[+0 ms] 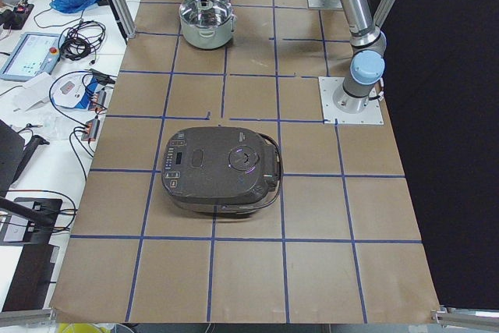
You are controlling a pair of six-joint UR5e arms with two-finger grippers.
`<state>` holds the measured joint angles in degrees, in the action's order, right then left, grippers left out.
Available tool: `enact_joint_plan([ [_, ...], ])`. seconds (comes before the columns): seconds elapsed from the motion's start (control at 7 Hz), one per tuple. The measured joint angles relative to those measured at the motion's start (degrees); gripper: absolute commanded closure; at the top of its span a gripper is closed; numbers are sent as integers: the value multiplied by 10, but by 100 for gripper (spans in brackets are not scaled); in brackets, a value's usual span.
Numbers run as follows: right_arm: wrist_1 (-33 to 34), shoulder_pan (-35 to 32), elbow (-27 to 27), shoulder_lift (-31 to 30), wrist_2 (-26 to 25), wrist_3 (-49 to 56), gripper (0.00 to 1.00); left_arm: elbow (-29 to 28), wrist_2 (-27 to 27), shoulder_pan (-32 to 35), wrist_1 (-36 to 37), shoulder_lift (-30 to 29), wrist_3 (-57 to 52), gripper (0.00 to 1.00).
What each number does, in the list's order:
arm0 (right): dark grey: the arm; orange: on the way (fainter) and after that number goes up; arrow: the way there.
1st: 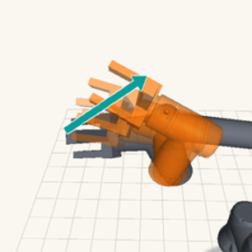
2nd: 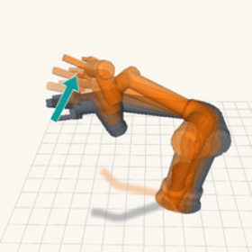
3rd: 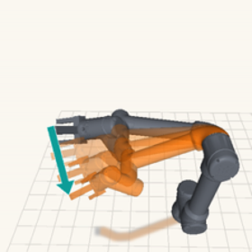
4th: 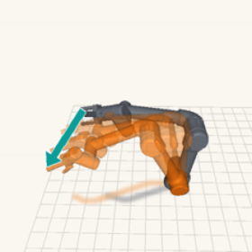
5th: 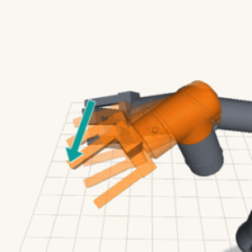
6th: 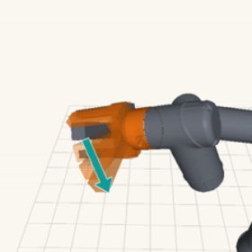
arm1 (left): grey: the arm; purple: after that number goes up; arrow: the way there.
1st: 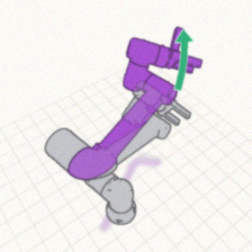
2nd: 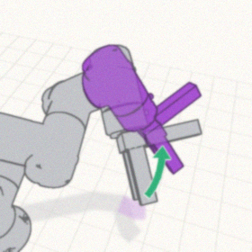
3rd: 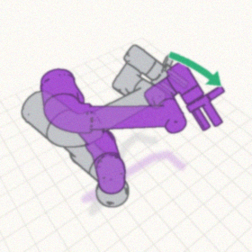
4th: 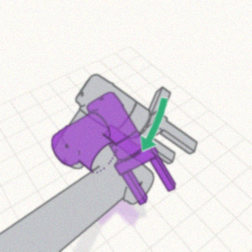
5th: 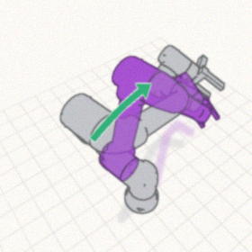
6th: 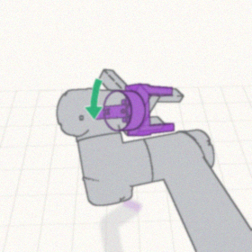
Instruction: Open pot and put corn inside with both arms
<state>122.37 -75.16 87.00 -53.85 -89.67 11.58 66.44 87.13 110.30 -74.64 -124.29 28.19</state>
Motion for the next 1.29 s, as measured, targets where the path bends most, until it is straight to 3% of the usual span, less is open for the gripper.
enact_joint_plan([
  [0.43, -45, -28, -27, -47, -1, -5, 91, 1, -2, 0, -2, 8, -2, 86],
  [0.71, -55, -85, -27, -83, -3, -29, 91, -10, -7, -12, -27, 51, -23, 86],
  [1.0, -69, -144, -32, -102, -1, -85, 92, -3, -6, -83, -49, 86, -123, 86],
  [1.29, -74, -258, -73, -94, -5, -200, 92, 10, -5, -185, -51, 92, -224, 86],
])
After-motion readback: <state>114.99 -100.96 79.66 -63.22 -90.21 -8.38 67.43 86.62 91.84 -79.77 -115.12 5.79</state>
